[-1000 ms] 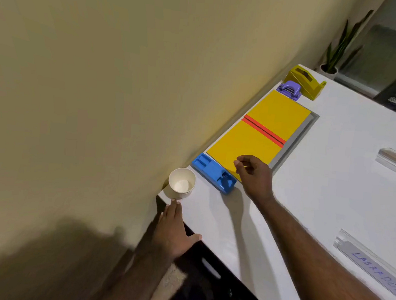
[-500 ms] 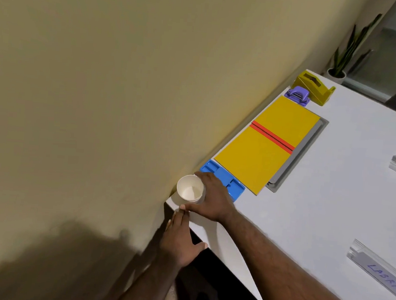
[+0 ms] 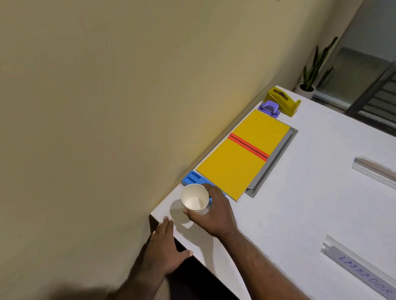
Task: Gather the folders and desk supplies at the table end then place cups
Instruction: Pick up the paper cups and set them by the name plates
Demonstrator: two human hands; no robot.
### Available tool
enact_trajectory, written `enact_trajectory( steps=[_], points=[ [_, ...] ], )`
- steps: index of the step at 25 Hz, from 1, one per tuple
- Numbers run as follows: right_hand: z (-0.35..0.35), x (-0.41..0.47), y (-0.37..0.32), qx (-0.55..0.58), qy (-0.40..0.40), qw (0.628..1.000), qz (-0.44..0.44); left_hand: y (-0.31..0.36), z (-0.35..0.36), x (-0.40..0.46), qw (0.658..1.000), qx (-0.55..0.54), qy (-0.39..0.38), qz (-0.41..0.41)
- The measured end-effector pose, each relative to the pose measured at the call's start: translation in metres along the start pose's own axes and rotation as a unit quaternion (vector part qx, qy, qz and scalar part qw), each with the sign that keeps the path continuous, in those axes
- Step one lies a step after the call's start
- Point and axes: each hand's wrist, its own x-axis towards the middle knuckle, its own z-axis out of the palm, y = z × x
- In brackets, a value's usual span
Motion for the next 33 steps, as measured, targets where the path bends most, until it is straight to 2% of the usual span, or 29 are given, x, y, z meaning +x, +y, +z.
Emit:
enact_trajectory(
  steps=[4,7,11,14,18,24,28,33],
  points=[
    [-0.044,-0.030,-0.006,-0.020,0.050,0.998,0.015,0.002,-0.015,-0.006,0.999,0.008,-0.047,0.017],
    [-0.074,-0.053,-0.021,-0.015,0.090,0.996,0.021,0.005,-0.026,-0.026,0.998,0.006,-0.028,0.054],
    [-0.104,-0.095,-0.047,0.006,0.134,0.990,0.038,0.021,-0.045,-0.066,0.990,-0.072,0.004,0.121],
    [-0.122,-0.135,-0.071,0.029,0.173,0.983,0.046,0.041,-0.064,-0.098,0.972,-0.135,0.002,0.190],
    [-0.147,-0.190,-0.106,0.037,0.218,0.974,0.048,0.075,-0.079,-0.148,0.950,-0.163,-0.006,0.268],
    [-0.188,-0.259,-0.133,0.036,0.288,0.955,0.061,0.128,-0.085,-0.210,0.888,-0.272,-0.059,0.365],
    [-0.215,-0.290,-0.132,0.023,0.316,0.945,0.075,0.169,-0.071,-0.230,0.865,-0.274,-0.082,0.412],
    [-0.251,-0.318,-0.110,0.008,0.347,0.934,0.089,0.226,-0.033,-0.247,0.855,-0.248,-0.100,0.445]
  ],
)
